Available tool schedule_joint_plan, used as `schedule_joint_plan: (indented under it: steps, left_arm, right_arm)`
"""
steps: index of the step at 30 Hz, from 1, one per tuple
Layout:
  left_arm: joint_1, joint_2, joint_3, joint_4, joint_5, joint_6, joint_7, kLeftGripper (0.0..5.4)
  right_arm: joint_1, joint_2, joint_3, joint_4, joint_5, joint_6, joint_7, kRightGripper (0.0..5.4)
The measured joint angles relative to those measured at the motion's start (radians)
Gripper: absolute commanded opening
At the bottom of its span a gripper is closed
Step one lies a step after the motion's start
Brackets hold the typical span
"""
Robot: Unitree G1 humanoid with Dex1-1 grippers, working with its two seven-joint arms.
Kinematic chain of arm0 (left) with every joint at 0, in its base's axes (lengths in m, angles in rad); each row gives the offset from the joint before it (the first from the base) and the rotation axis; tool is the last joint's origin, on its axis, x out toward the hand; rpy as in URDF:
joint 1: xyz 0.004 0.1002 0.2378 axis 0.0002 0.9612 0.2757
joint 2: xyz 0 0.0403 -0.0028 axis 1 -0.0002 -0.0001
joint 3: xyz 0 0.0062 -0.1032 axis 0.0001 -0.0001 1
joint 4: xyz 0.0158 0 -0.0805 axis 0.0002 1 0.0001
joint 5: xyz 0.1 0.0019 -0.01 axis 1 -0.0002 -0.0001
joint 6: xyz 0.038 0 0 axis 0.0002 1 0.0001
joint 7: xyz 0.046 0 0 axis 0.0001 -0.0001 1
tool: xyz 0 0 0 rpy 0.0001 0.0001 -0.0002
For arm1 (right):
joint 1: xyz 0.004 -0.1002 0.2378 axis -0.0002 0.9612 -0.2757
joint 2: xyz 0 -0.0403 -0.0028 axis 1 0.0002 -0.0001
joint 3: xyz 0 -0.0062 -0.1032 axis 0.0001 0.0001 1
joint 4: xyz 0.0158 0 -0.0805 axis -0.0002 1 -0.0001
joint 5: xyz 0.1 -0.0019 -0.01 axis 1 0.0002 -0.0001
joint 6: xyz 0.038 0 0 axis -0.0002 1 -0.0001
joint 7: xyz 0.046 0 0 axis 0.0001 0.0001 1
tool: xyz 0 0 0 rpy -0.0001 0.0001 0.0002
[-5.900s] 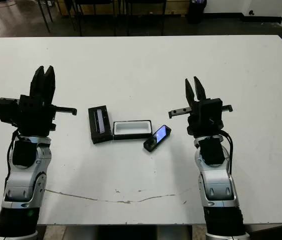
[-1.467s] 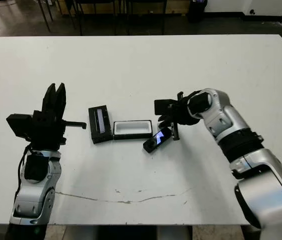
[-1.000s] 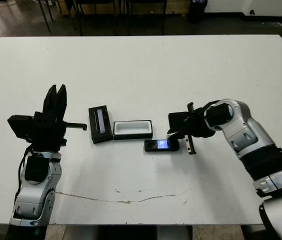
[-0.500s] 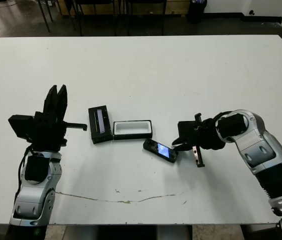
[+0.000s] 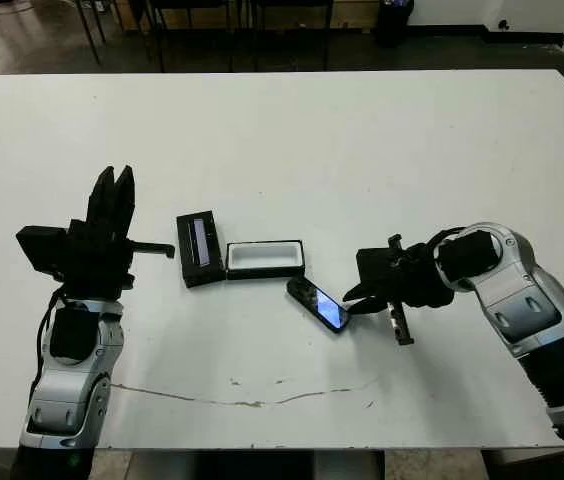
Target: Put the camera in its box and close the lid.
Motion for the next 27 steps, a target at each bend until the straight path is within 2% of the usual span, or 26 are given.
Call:
schedule_joint_plan:
  steps: [5,9,12,15,18,20,23,27]
  left_arm:
    - [0.000,0.000,-0.002,0.000,0.001,0.000,0.000,0.02]
    - [0.000,0.000,-0.002,0.001,0.001,-0.002,0.000,0.02]
    - [0.002,0.000,-0.002,0.001,0.001,-0.002,0.000,0.02]
    - [0.003,0.000,-0.001,0.000,0.002,-0.002,0.000,0.02]
    - [0.005,0.000,-0.001,0.000,0.000,-0.002,-0.001,0.02]
    - [0.006,0.001,-0.001,0.000,0.001,-0.002,-0.001,0.02]
    - [0.008,0.000,-0.001,0.001,0.000,-0.005,-0.001,0.02]
    - [0.013,0.000,0.002,0.001,0.000,-0.009,-0.001,0.02]
  right_arm:
    - [0.011,-0.007,-0.017,-0.020,-0.017,0.015,-0.043,0.00]
    - [0.044,-0.029,-0.060,-0.037,-0.098,-0.006,-0.181,0.00]
    - [0.076,-0.057,-0.128,-0.064,-0.133,-0.042,-0.281,0.00]
    - [0.111,-0.077,-0.209,-0.100,-0.120,-0.070,-0.343,0.00]
    - [0.160,-0.079,-0.278,-0.170,-0.078,-0.068,-0.375,0.00]
    - [0.197,-0.078,-0.326,-0.238,-0.031,-0.041,-0.392,0.00]
    - [0.261,-0.057,-0.407,-0.342,0.076,0.047,-0.420,0.00]
    - [0.377,0.012,-0.484,-0.452,0.232,0.193,-0.478,0.00]
